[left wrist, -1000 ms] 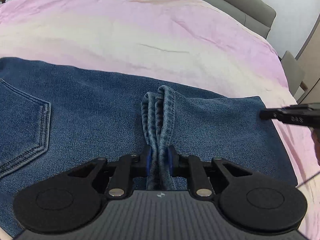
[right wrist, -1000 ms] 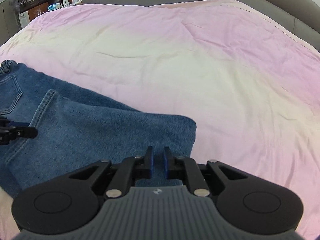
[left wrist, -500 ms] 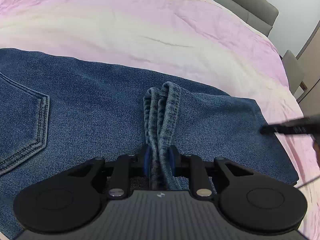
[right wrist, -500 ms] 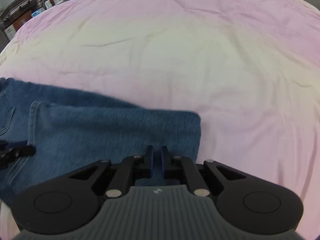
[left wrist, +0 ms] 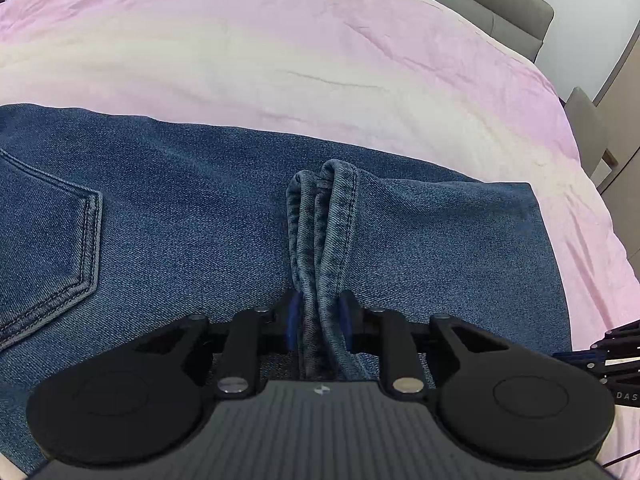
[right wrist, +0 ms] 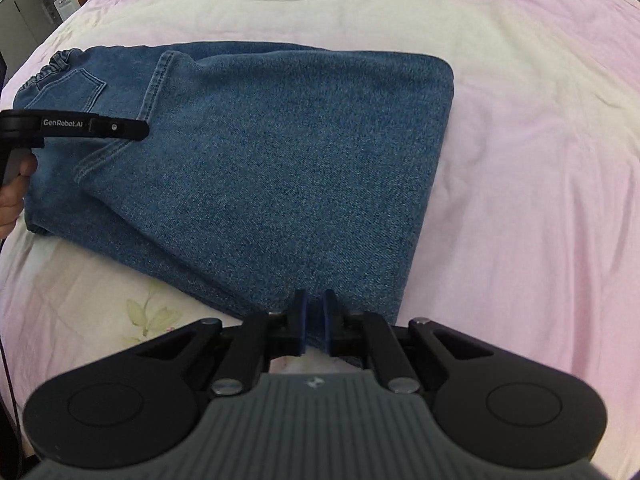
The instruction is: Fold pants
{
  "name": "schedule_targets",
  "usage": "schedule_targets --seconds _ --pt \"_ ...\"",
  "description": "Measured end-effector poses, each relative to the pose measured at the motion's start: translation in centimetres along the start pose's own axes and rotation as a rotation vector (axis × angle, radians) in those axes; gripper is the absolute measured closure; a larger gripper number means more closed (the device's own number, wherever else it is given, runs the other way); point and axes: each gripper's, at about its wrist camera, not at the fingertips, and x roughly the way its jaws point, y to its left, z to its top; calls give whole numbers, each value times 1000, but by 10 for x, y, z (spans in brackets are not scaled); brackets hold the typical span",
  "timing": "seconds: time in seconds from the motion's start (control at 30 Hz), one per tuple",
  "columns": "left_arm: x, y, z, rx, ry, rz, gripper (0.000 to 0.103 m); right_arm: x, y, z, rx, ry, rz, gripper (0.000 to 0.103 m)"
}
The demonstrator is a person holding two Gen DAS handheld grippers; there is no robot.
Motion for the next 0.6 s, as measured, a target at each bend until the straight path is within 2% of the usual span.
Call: schedule_targets --seconds 0.23,0.3,0.33,0.37,0.4,0.53,0.6 --pt "-14 -3 -3 1 -17 8 67 -1 14 21 -62 45 -44 100" --pt "-26 0 -6 6 -30 8 67 -8 26 28 -140 19 -60 94" --pt "-33 2 -9 7 -38 15 67 -12 32 32 -177 4 -58 88" --pt "-41 5 -11 2 -44 22 67 -13 38 36 -209 -9 -54 68" --pt "-49 9 -13 -5 -48 31 67 -14 46 41 -247 -26 -46 58" --pt "-91 30 -12 -40 -94 107 67 -7 77 65 -401 -50 -25 56" --pt "-112 45 -10 -76 -127 148 67 0 94 80 -493 -68 -21 47"
